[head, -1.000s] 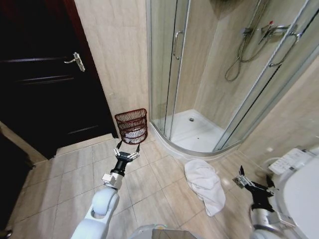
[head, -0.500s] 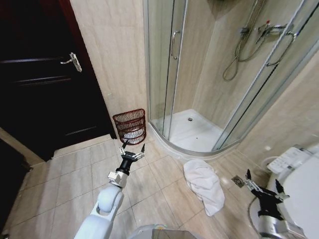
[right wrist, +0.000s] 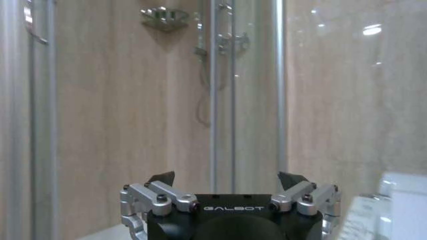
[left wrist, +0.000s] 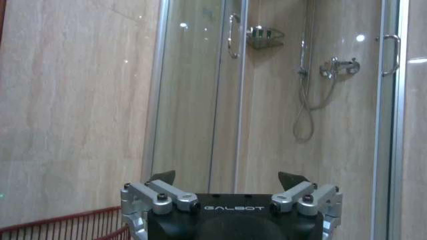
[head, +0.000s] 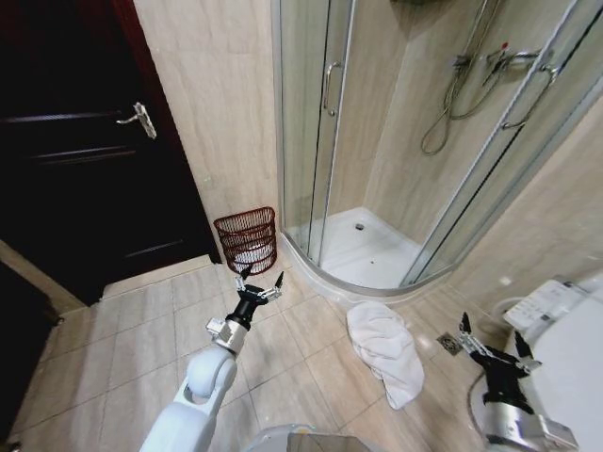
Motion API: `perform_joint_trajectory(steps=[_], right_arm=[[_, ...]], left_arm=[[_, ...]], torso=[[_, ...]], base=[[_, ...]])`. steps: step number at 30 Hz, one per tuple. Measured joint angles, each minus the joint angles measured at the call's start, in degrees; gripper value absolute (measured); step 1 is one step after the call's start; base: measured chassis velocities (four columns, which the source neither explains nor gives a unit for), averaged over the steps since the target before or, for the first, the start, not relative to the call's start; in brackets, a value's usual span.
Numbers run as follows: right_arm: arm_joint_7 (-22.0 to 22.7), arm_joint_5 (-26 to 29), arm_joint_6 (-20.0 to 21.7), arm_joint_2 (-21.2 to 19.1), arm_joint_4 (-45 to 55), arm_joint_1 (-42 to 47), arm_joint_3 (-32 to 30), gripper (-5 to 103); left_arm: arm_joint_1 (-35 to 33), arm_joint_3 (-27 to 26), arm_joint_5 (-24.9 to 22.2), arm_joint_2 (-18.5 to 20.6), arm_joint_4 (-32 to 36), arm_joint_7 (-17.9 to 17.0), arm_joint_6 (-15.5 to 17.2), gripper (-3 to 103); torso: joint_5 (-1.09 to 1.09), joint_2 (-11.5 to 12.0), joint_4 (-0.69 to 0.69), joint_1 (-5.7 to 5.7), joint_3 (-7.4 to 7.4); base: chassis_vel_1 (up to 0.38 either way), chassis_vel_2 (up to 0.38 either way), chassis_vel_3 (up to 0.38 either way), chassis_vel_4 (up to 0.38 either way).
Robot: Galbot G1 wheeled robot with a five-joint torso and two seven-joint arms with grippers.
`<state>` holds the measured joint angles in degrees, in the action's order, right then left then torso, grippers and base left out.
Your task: Discard the used towel into the hamper.
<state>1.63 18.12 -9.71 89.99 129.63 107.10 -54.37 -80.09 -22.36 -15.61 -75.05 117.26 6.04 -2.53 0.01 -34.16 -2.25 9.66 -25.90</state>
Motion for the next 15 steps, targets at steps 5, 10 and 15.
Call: perform_joint_trajectory(steps=[5,10,15], right_arm=[[-0.12,-1.05,0.04,0.34,1.65,0.34,1.0,100],[-0.09,-1.58,0.11,0.49,2.03,-0.02,1.71,100],[-0.02,-1.7,0.02,0.5,1.99,-0.11,2.11,100]], left_arm=[[0.77,0.36,0.5,0.12,0.49,-1.6,1.11,100],[0.84,-0.1,0.43,0.14,0.79,-2.23,1.53,100],[0.53,-0.41,0.45,0.25,1.19,-2.25,1.55,100]], torso=[[0.0,-1.39,0.0,0.6,-0.79],[0.0,-2.79,0.0,1.15,-1.64],[0.0,-3.86,0.0,1.61,-2.25]], base=[[0.0,0.0,0.0,0.0],[0.0,0.0,0.0,0.0],[0.0,0.0,0.0,0.0]])
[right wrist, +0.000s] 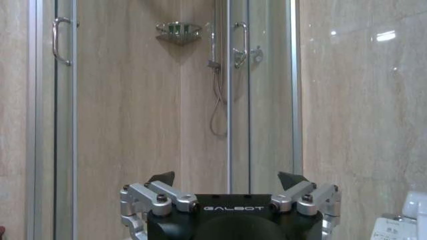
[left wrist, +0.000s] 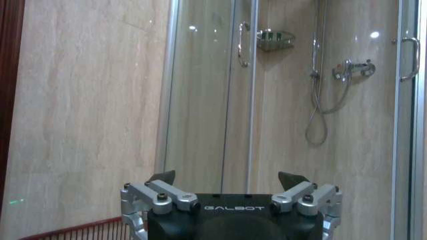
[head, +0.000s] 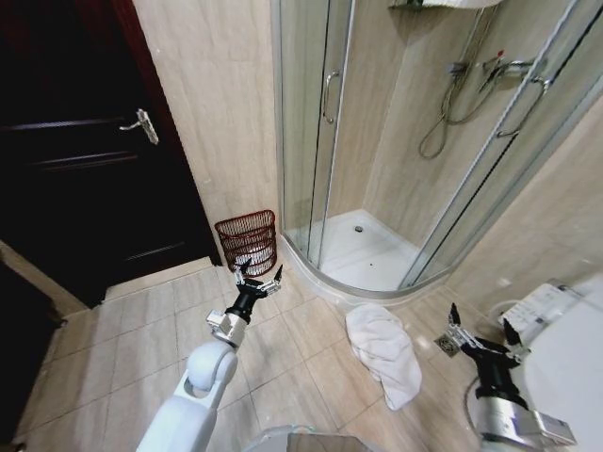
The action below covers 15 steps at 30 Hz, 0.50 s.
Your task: Discard the used towel into the hamper.
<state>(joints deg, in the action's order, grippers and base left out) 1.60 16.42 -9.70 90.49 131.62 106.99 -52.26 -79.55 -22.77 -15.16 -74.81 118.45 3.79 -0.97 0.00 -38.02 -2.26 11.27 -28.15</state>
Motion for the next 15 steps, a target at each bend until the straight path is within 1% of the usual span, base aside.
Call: perform_joint_trajectory(steps=[6,7,10,14,15], right_arm=[[0.45,0.49,-1.22,-0.29,-0.93,0.45,-0.41,100],[0.45,0.49,-1.22,-0.29,-0.93,0.45,-0.41,100],[0.64,0.76,-1.46,-0.45,-1.07,0.75,-0.48,100],[0.86,0.86,-1.57,-0.52,-1.08,0.79,-0.46,100],[0.86,0.86,-1.57,-0.52,-1.08,0.79,-0.46,100]], left_arm=[[-0.8,-0.1,0.52,0.07,0.65,0.04,-0.11,100],[-0.8,-0.1,0.52,0.07,0.65,0.04,-0.11,100],[-0.95,-0.15,0.75,0.08,0.67,0.08,-0.19,100],[-1.17,-0.07,1.3,0.05,0.98,0.13,-0.28,100],[-1.17,-0.07,1.3,0.05,0.98,0.13,-0.28,100]], torso=[[0.0,-1.78,0.0,0.72,-1.03],[0.0,-1.78,0.0,0.72,-1.03],[0.0,-2.48,0.0,1.0,-1.47],[0.0,-3.8,0.03,1.61,-2.21],[0.0,-3.8,0.03,1.61,-2.21]], base=[[-0.001,0.005,0.009,-0.003],[0.0,0.0,0.0,0.0],[-0.058,0.104,0.058,-0.062],[-0.149,0.118,0.106,-0.108],[-0.141,0.123,0.142,-0.131]])
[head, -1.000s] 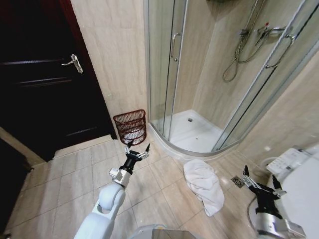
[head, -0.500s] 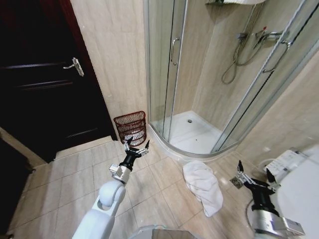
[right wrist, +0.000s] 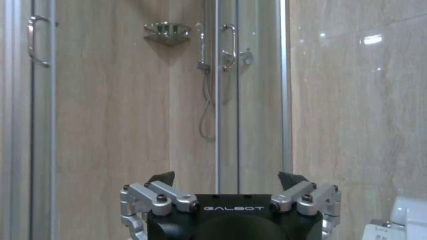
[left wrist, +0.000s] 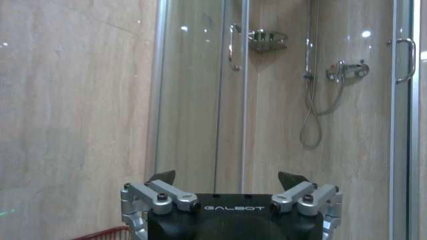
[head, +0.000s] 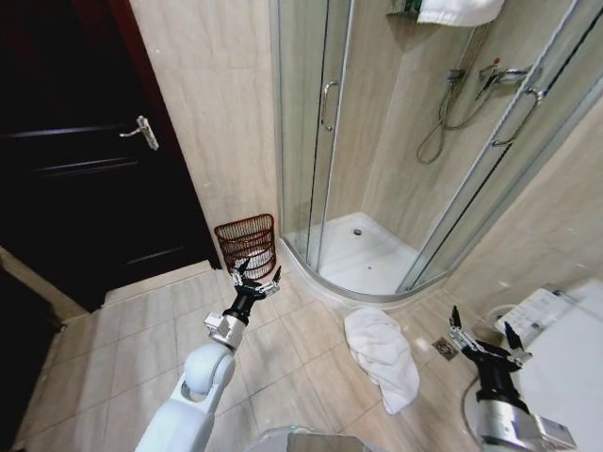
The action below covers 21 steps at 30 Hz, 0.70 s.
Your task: Discard the used towel into the hamper.
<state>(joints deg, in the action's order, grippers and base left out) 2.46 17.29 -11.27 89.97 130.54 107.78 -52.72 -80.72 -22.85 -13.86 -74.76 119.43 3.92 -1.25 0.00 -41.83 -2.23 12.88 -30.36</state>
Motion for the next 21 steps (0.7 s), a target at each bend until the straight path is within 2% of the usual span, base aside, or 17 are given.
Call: perform_joint_trajectory(steps=[4,5,13,21], right_arm=[[0.18,0.18,-0.06,-0.16,-0.03,-0.02,-0.08,100],[0.2,0.28,-0.21,-0.27,-0.2,0.02,-0.25,100],[0.18,1.19,-2.86,-0.47,-1.48,0.13,-0.72,100],[0.74,1.4,-2.48,-0.42,-1.52,0.23,-0.59,100]], left_arm=[[-0.34,0.07,0.33,-0.02,0.51,0.02,-0.05,100],[-0.44,0.06,0.37,-0.02,0.63,0.02,-0.08,100],[-0.98,-0.09,0.76,0.03,0.78,0.23,-0.46,100],[-0.79,0.2,1.37,0.01,0.92,0.27,-0.46,100]], torso=[[-0.01,-1.14,-0.08,0.51,-0.64],[0.02,-1.53,-0.02,0.68,-0.86],[-0.02,-3.19,-0.02,1.34,-1.89],[0.0,-4.94,-0.03,2.1,-2.78]], base=[[-0.134,0.136,0.162,-0.16],[-0.117,0.121,0.172,-0.096],[-0.084,0.084,0.076,-0.069],[0.0,0.0,0.0,0.0]])
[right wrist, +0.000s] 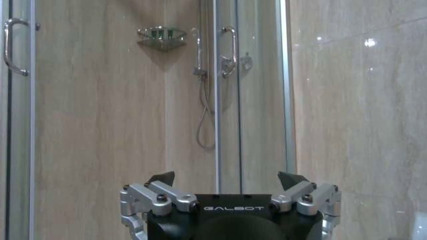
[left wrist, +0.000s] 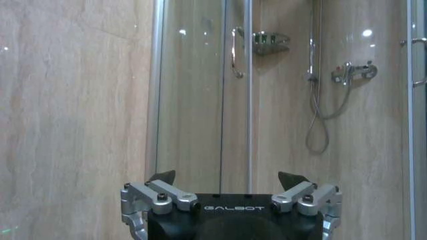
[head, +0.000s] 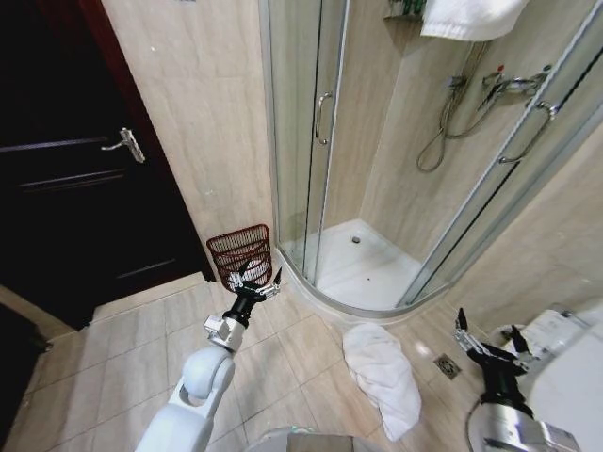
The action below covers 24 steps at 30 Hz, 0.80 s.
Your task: Discard the used towel into the hamper.
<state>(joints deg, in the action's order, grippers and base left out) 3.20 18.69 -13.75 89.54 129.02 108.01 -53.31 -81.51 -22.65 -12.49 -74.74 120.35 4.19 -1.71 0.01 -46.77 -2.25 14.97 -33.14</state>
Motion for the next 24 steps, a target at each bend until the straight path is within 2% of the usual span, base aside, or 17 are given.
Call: perform_joint_trajectory(steps=[11,24], right_arm=[[0.67,-0.01,0.76,0.1,0.36,-0.23,0.16,100],[1.13,1.13,-0.28,-0.29,-0.05,-0.31,-1.22,100]], left_arm=[[0.29,0.27,0.35,-0.01,0.41,0.0,0.41,100],[0.31,1.71,2.22,-0.24,1.15,-0.8,1.41,100]], torso=[[-0.01,-2.72,0.0,1.18,-1.59],[-0.01,-6.23,0.0,2.74,-3.5]], base=[[0.0,0.0,0.0,0.0],[0.0,0.0,0.0,0.0]])
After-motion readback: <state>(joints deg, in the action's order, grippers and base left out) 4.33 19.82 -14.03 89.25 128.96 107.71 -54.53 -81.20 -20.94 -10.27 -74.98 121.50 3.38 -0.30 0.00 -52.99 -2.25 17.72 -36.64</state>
